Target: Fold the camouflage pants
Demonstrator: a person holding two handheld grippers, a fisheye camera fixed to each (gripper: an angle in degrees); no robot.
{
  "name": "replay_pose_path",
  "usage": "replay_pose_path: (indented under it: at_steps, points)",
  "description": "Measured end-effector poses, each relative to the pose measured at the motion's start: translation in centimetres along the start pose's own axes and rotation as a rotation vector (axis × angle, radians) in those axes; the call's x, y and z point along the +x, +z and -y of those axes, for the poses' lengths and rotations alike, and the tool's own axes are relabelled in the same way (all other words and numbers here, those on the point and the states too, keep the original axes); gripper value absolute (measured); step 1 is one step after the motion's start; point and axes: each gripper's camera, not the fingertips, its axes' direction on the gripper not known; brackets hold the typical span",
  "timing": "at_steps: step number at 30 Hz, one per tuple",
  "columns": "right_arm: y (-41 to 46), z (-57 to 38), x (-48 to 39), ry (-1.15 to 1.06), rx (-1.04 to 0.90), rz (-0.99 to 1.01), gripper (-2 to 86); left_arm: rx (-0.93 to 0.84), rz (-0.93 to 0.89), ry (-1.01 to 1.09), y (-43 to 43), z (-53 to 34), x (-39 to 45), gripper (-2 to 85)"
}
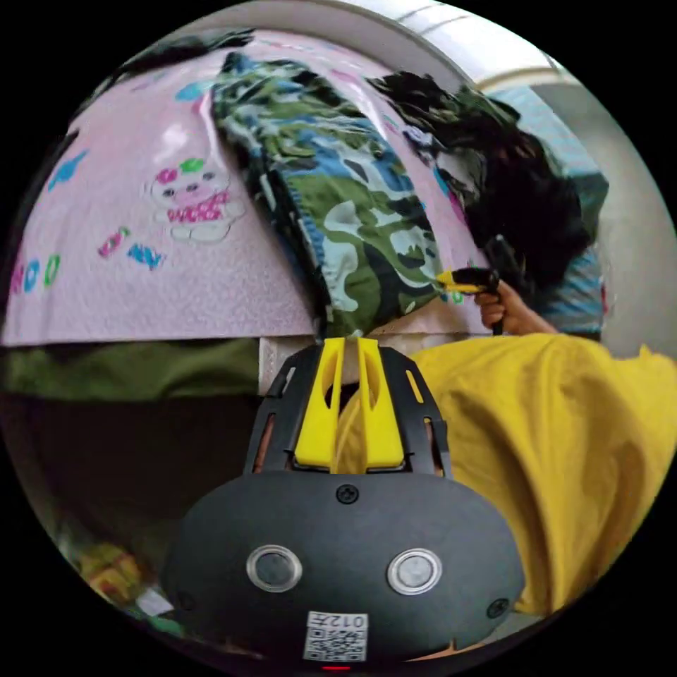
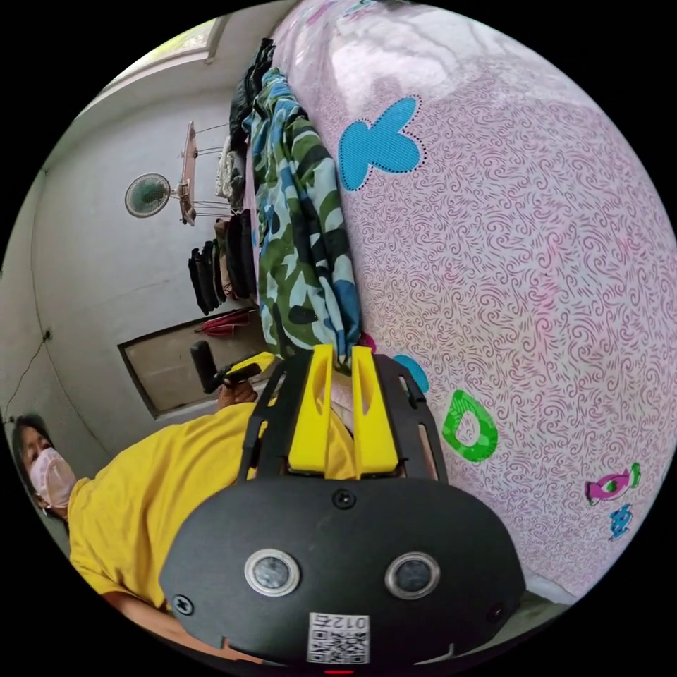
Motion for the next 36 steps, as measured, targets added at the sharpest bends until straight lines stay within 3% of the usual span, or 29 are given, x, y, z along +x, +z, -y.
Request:
replay_pose_path:
  at_steps: [2,7,8,12,14,20,24,27,30,33,36]
  points:
    - [-0.8,-0.3,0.6,0.016,0.007,0.066,3.0,0.004,-0.147,-0.146,2.0,-1.3,-3.9,8.9]
    - [-2.2,-1.6,0.4,0.031,0.05,0.308,1.8,0.0,-0.152,-0.216,7.7,-3.5,-6.2,13.3]
    - [-2.1,-1.8,0.2,0.038,0.049,0.338,1.7,0.011,-0.091,-0.197,8.8,-3.9,-5.7,13.8]
    - [-1.3,-2.3,-0.6,0.085,0.05,0.373,1.5,0.111,0.485,0.1,11.8,-5.0,1.9,15.3]
    - [-0.4,-2.7,-1.2,0.119,0.077,0.406,1.5,0.135,0.607,0.233,14.1,-5.6,4.7,16.1]
    - [3.3,-3.7,-3.7,0.149,0.135,0.482,1.4,0.15,0.621,0.428,22.6,-7.3,8.9,16.8]
    - [6.3,-4.7,-5.4,0.112,0.132,0.523,1.6,0.148,0.795,0.479,29.9,-7.9,9.6,12.4]
    - [8.5,-6.1,-6.0,0.069,0.112,0.44,1.8,0.171,0.968,0.477,34.6,-8.3,8.9,6.2]
    - [10.4,-8.1,-4.8,0.011,0.115,0.329,2.3,0.148,0.918,0.474,36.9,-8.2,8.2,2.8]
    - [12.3,-10.9,-4.3,-0.138,0.111,0.107,3.6,0.069,0.904,0.539,39.4,-7.9,8.8,1.4]
    - [15.3,-15.3,-6.3,-0.399,0.126,-0.235,6.5,-0.05,0.893,0.612,41.4,-6.8,10.0,0.8]
